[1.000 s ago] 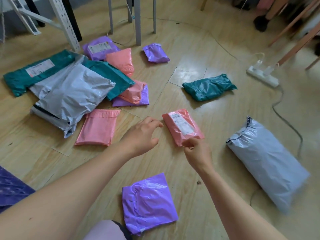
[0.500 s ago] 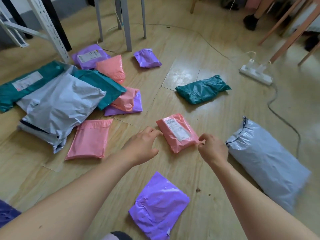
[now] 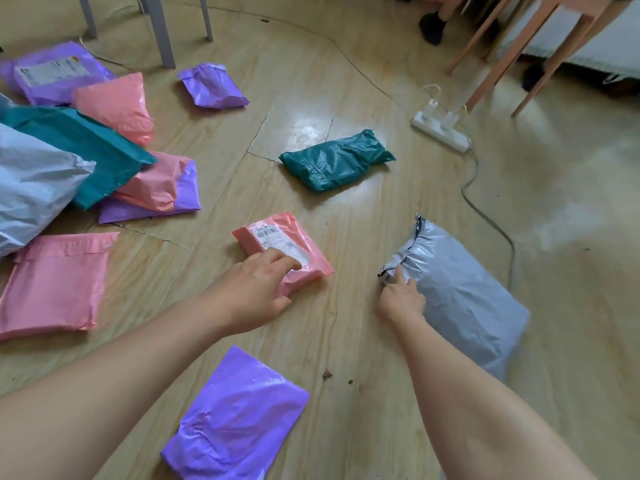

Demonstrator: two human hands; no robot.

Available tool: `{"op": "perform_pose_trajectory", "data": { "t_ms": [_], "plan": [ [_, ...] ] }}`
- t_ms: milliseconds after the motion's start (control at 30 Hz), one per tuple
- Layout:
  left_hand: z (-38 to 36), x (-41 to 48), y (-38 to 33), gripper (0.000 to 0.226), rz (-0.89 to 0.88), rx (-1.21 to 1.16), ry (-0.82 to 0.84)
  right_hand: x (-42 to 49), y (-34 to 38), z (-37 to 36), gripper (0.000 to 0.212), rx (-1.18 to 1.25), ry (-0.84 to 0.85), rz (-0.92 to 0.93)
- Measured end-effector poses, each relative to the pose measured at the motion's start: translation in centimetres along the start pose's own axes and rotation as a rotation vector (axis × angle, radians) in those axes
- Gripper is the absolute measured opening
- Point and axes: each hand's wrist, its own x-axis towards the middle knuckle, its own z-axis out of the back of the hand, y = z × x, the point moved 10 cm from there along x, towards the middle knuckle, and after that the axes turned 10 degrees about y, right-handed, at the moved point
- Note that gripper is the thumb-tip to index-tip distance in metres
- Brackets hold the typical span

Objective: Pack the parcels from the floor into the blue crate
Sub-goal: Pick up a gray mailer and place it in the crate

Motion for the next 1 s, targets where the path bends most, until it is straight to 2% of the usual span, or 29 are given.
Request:
{"op": "perform_pose_trajectory", "data": {
  "t_ms": [200,333,500,700,833,1000],
  "plan": [
    [-0.3,-1.0,0.7,0.053,0.039,-0.021,0.025,1.1,-2.2,-2.0,0.050,0.176,0.086,-0.022],
    [-0.1,-1.7,1.6,0.055,0.077,-0.029,0.034,0.3,-1.1,-2.9,0.068,0.382,0.066,0.007],
    [-0.3,-3.0,3.4,0.056,0.149,-0.051,0.051,-2.8,3.5,-1.7,0.074,0.578,-0.106,0.167],
    [2.2,-6.0,5.8,0.056,0.238,-0.091,-0.008,-7.4,8.6,2.2,0.065,0.842,-0.318,0.256],
    [4.7,-8.9,7.6,0.055,0.291,-0.117,-0.082,-11.4,10.1,6.5,0.049,0.863,-0.436,0.346],
    [7.5,-12.3,9.5,0.057,0.357,-0.198,-0.183,-17.6,11.2,12.8,0.052,0.949,-0.540,0.472]
  ]
}}
